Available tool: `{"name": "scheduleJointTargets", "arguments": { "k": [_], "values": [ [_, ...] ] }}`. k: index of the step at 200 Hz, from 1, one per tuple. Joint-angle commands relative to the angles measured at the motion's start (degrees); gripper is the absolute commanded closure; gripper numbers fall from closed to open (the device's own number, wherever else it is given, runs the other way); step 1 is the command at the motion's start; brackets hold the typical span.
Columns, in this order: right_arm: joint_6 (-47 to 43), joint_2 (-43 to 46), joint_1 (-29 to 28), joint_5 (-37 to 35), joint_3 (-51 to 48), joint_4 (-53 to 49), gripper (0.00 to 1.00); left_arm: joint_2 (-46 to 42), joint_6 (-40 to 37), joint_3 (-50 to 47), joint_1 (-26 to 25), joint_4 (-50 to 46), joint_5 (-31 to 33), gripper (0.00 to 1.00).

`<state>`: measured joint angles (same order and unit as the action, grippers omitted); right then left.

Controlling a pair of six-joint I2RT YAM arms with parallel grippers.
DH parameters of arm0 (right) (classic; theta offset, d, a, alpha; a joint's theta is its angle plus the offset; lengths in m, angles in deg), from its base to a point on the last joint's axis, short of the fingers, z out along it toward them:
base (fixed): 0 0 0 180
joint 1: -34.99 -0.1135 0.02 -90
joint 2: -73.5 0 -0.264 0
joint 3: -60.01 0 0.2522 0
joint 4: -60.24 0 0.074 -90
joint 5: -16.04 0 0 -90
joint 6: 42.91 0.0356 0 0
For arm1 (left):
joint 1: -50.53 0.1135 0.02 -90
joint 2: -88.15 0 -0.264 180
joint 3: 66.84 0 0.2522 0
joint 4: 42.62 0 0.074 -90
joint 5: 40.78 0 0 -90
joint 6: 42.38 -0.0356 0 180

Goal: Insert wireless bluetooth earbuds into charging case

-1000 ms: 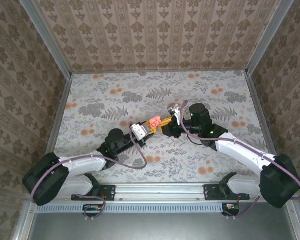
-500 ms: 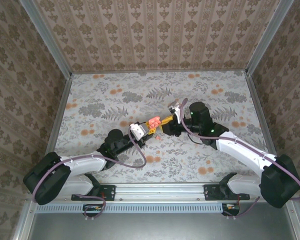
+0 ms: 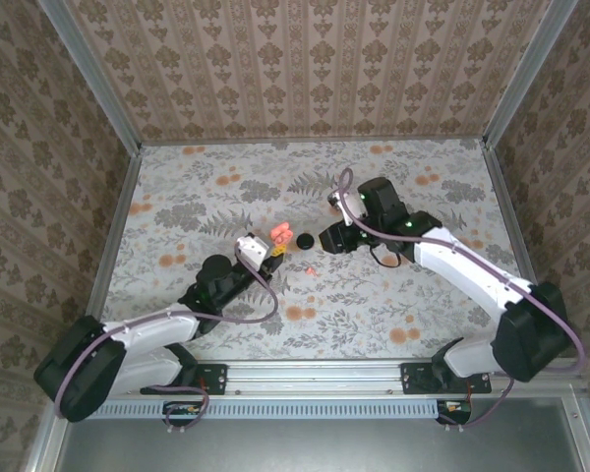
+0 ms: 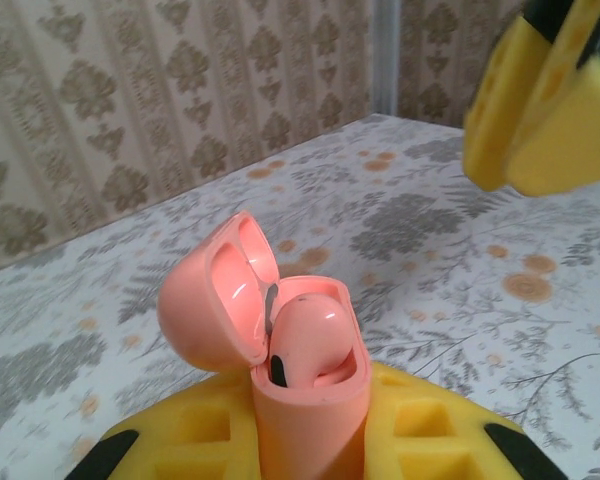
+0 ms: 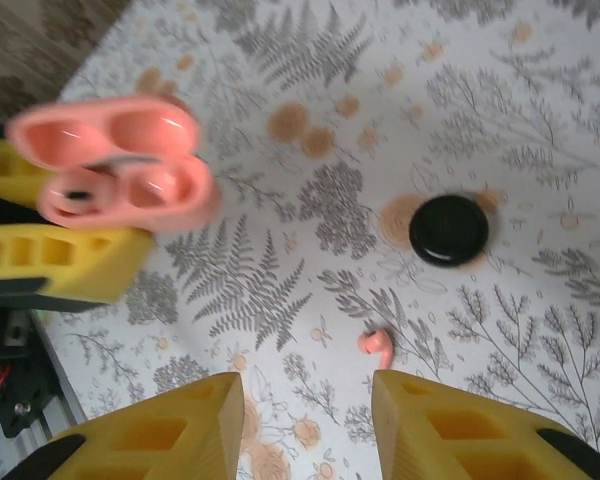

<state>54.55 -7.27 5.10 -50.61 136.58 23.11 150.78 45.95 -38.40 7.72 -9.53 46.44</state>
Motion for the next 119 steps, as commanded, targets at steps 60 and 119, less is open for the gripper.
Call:
{"name": "scheduleJointTargets", "arguments": {
  "k": [60,119],
  "values": [
    [-3.2,-20.5,-4.6,-9.9,15.9,-19.7,0.49,-16.5,6.8,-3.9,2.9,-20.5,12.2,0.85],
    [-6.3,-31.9,-8.3,-15.3,24.5,-25.0,0.47,-20.8,6.3,-4.4,3.4,-24.7,13.3,0.85]
  ]
}}
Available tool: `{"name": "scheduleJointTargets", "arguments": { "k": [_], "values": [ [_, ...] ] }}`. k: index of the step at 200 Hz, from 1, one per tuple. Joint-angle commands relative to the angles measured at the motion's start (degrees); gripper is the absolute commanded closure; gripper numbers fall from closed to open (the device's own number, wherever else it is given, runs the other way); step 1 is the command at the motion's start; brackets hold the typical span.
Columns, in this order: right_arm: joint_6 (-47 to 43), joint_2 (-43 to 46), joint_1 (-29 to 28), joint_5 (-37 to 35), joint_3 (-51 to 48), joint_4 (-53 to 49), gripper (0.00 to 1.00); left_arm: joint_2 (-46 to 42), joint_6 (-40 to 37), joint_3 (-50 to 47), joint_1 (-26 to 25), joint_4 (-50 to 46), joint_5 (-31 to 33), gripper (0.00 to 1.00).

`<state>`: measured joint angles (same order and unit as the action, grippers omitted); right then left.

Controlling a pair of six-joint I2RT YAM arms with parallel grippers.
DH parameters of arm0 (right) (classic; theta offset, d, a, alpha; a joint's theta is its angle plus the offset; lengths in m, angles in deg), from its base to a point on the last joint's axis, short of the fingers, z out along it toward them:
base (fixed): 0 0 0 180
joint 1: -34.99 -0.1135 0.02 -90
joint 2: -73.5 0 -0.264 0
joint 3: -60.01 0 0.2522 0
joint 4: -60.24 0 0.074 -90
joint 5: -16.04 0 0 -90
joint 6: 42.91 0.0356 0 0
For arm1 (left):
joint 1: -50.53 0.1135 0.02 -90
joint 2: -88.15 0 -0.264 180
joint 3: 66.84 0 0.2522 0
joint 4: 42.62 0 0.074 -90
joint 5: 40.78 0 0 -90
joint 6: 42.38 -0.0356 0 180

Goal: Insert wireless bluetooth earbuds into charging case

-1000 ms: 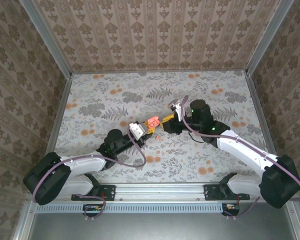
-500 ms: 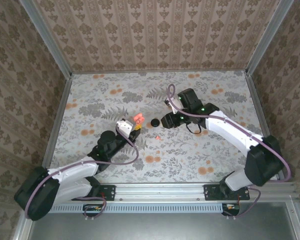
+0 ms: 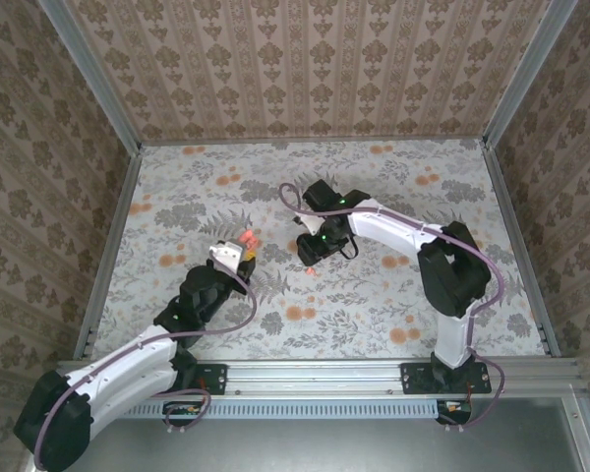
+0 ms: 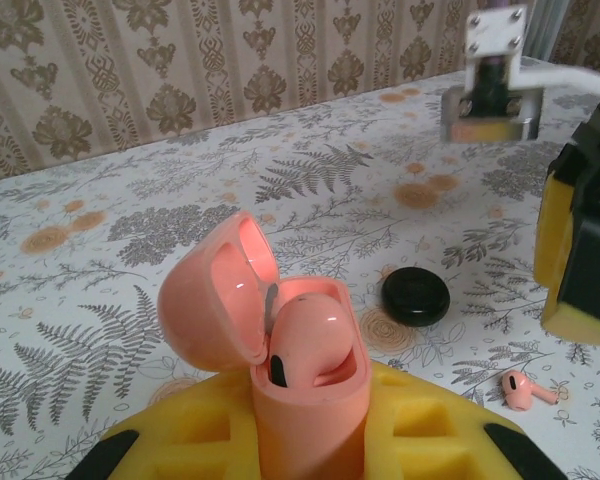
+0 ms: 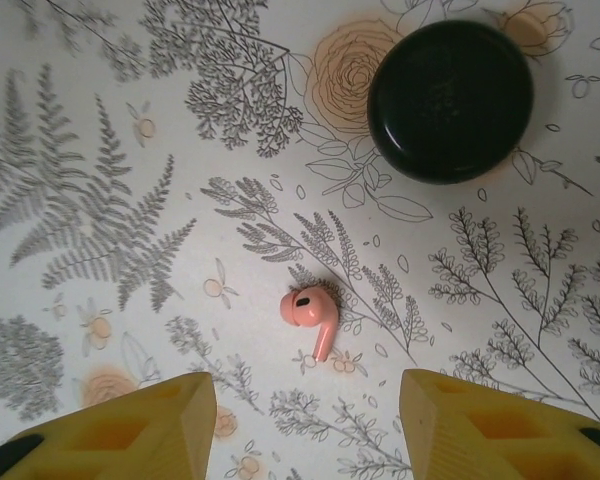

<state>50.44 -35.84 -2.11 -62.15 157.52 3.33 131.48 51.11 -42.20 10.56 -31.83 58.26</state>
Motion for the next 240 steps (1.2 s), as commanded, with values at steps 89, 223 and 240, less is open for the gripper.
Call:
{"name": "scheduleJointTargets", "arguments": {
  "k": [89,223,240],
  "values": [
    [-5.4,-12.2,-4.5,-6.0,10.7,-10.3,0.52,-1.9,1.0,-0.7,0.8,-2.8,1.5,0.85],
    [-5.0,-15.8,-5.3,-9.5,11.6,-10.4,0.65,-2.3,1.0,-0.9,1.2,-2.8,1.1,0.85],
    [-4.7,-15.8,-5.3,-10.0,11.6,-10.3,0.67,-2.3,0.8,-1.0,1.1,-2.7,0.9,0.85]
  ]
}}
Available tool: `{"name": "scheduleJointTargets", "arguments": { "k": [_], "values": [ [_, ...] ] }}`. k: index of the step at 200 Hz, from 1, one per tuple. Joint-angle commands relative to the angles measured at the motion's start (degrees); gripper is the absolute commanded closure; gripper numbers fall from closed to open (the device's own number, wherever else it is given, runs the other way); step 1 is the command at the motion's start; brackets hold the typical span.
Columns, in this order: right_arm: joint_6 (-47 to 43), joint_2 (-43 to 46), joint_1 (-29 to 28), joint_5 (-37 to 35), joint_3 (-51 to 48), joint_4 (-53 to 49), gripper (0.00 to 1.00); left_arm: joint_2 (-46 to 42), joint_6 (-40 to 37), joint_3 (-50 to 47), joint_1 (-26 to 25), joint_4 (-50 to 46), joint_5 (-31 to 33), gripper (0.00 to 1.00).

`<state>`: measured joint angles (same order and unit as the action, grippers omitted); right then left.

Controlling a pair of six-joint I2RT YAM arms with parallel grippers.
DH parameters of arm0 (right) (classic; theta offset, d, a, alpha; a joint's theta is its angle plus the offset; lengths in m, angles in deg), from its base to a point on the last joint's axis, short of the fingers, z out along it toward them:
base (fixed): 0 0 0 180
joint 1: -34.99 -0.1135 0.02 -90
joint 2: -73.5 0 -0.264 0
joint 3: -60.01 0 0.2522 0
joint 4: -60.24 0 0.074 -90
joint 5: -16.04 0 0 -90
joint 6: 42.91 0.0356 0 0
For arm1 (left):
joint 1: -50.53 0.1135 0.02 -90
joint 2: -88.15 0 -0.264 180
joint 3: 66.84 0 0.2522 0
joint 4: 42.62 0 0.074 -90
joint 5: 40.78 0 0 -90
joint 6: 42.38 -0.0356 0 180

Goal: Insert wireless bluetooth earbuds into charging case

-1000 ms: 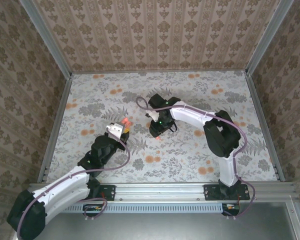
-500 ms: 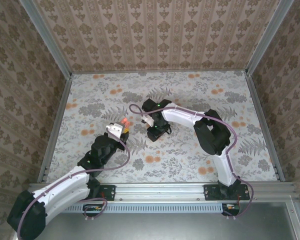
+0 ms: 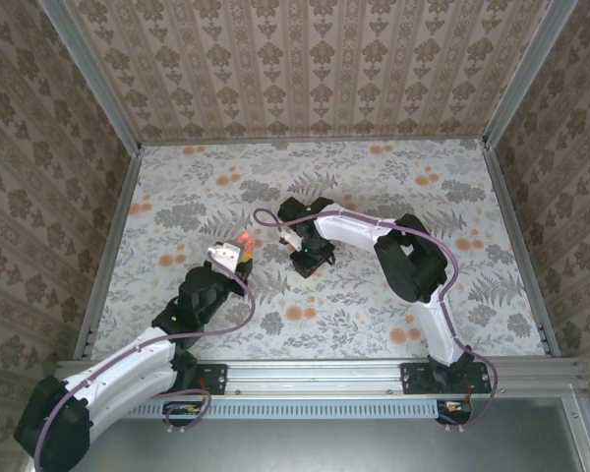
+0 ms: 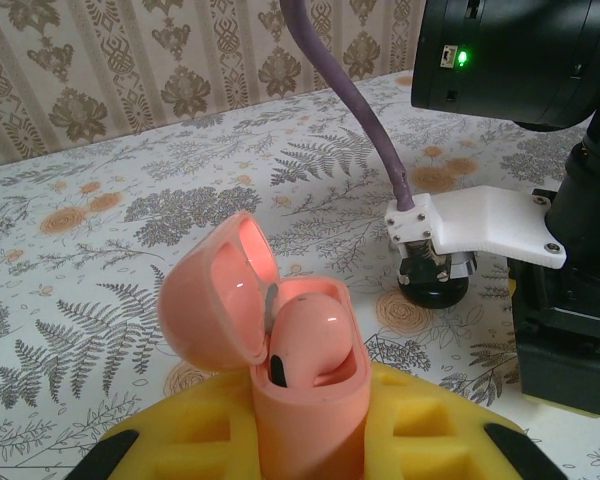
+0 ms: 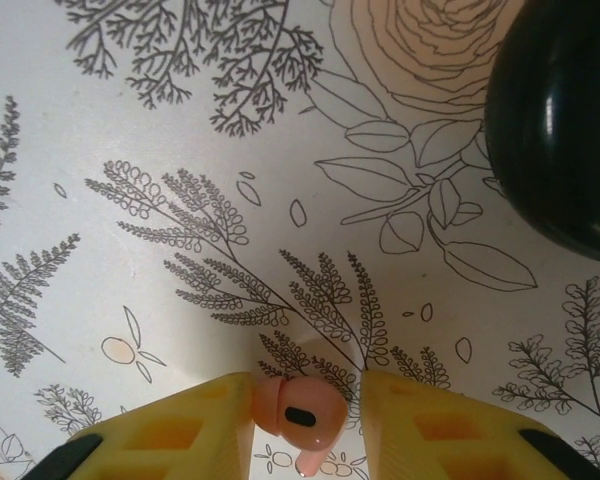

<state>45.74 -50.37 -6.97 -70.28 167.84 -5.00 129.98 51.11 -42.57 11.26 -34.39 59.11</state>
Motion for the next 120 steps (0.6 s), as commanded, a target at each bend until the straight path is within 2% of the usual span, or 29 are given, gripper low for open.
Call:
{"name": "scheduleJointTargets", "arguments": {
  "k": [1,60,120],
  "values": [
    [0.0,-1.2,-0.4,-1.8,1.2,-2.0,0.67,-0.8,0.8,-0.6,0.4,-0.2,0.1,0.85],
    [1.7,2.8,-0.5,-2.5,-2.6,2.6,0.72,0.6,1.0,-0.9,0.6,1.2,-1.3,0.84],
    [6.3,16.7,1.1,-5.0,-15.3,18.0,0.74,10.8,2.6,-0.5,0.8,11.0,-6.6,0.84]
  ]
}}
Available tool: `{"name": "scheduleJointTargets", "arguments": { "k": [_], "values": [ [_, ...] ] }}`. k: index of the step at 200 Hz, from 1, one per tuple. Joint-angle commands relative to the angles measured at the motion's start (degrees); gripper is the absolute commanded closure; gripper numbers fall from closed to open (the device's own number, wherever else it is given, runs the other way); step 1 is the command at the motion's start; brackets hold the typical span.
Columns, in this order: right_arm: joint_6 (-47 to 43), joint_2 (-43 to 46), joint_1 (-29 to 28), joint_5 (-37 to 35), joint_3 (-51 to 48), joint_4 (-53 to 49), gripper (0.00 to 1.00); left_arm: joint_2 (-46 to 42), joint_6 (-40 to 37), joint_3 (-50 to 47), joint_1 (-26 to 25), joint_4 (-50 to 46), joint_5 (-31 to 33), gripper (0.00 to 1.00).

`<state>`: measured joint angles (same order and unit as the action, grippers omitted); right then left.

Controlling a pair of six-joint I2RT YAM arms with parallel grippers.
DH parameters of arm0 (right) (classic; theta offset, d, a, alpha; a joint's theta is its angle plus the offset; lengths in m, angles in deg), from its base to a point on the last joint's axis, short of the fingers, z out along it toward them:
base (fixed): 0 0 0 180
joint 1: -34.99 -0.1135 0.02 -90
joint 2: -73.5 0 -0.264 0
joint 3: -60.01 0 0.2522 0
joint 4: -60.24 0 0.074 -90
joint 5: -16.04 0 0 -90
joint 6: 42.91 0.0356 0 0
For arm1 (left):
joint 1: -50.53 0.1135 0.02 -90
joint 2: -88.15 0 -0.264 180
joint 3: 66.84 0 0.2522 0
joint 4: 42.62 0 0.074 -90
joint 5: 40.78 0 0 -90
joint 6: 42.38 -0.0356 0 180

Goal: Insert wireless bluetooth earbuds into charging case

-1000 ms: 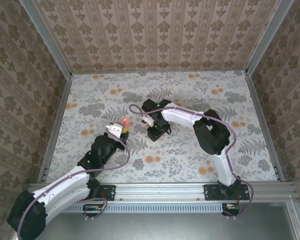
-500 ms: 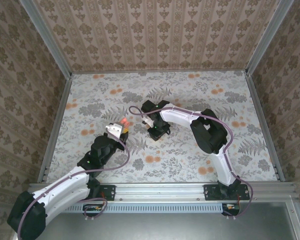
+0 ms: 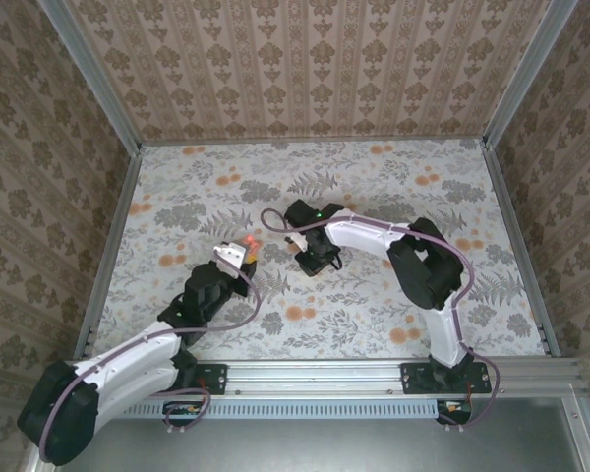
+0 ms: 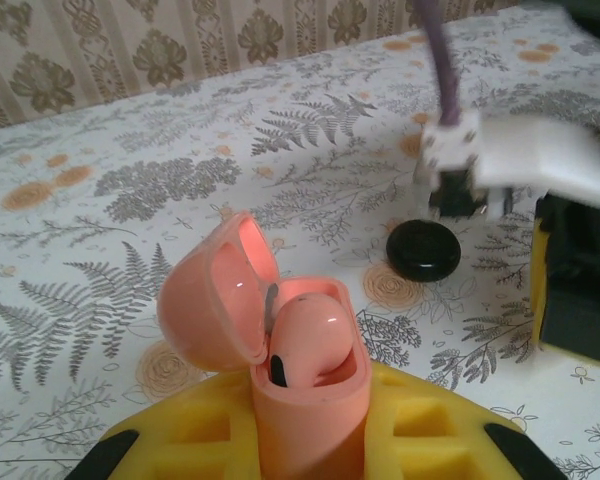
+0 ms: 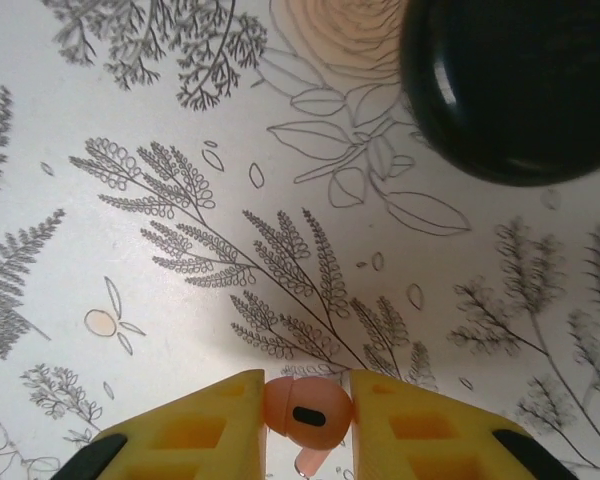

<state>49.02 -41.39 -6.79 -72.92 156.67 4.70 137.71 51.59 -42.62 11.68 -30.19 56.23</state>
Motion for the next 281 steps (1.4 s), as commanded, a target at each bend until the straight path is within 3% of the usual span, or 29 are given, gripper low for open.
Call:
{"name": "scheduleJointTargets", "arguments": {
  "k": [1,57,103,150,281],
  "values": [
    [3.1,8.0,0.9,-2.4,-4.5,8.5,0.74,3.2,2.2,-0.4,0.4,6.9,-3.9,0.84],
    [4.4,24.3,3.0,-2.1,-18.9,27.9,0.73,11.2,3.3,3.1,0.3,13.5,-12.9,0.84],
    [3.6,33.2,4.5,4.3,-27.3,40.7,0.73,16.4,3.0,6.1,0.2,18.6,-24.5,0.84],
    [2.9,38.5,4.5,11.2,-34.0,51.4,0.73,19.7,3.1,8.2,-0.1,23.6,-31.7,0.84],
    [5.3,37.8,4.5,17.9,-36.9,60.1,0.73,21.2,4.9,8.8,0.0,28.6,-31.5,0.84]
  ]
}}
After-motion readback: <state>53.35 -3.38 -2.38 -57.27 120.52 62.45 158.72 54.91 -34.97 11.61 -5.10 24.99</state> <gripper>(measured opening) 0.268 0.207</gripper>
